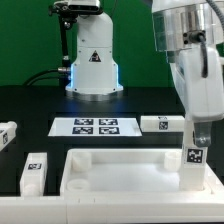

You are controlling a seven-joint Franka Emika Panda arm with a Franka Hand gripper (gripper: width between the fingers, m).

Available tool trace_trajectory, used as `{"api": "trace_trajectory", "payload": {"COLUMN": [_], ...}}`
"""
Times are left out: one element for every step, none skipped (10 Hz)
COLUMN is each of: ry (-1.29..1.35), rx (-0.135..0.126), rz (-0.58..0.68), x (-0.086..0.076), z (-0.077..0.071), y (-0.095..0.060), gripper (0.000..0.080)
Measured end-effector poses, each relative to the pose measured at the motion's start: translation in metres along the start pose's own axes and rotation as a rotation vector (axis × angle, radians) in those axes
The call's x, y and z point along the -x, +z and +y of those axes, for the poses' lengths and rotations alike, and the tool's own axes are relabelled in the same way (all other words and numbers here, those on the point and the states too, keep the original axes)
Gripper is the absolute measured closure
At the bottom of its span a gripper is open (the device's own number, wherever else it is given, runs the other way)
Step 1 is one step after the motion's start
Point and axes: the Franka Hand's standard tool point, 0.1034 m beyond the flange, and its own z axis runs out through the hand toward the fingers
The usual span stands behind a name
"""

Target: Assemble desk

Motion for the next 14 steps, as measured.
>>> {"api": "trace_trajectory", "payload": {"ry": [-0.066,-0.099,-0.096,-0.102,-0.102,-0.103,-0.103,-0.104,-0.134,-0.131,-0.12,-0.219,-0.307,-0.386], "rx": [-0.006,-0.005,0.042,0.027,0.032,0.031,0.032,0.032,0.03,0.022,0.031,0.055,0.048,0.05], "rz": [-0.007,-0.019,-0.038,-0.034,-0.032,-0.033,-0.032,-0.032,-0.033,-0.032,-0.039,-0.037,-0.038,-0.039], "x": [0.002,0.007,0.016,0.014,0.013,0.014,0.014,0.013,0.013,0.01,0.005,0.005,0.004,0.004], "z": [-0.003,-0.003,0.004,0.001,0.002,0.002,0.002,0.002,0.003,0.018,0.042,0.049,0.047,0.048], "y": [-0.009,-0.024,-0.035,-0.033,-0.03,-0.03,-0.03,-0.029,-0.029,-0.03,-0.031,-0.035,-0.034,-0.032], "gripper": [0.0156,0.0151,0.0151,0.015,0.015,0.015,0.015,0.015,0.015,0.015,0.015,0.015,0.015,0.015]}}
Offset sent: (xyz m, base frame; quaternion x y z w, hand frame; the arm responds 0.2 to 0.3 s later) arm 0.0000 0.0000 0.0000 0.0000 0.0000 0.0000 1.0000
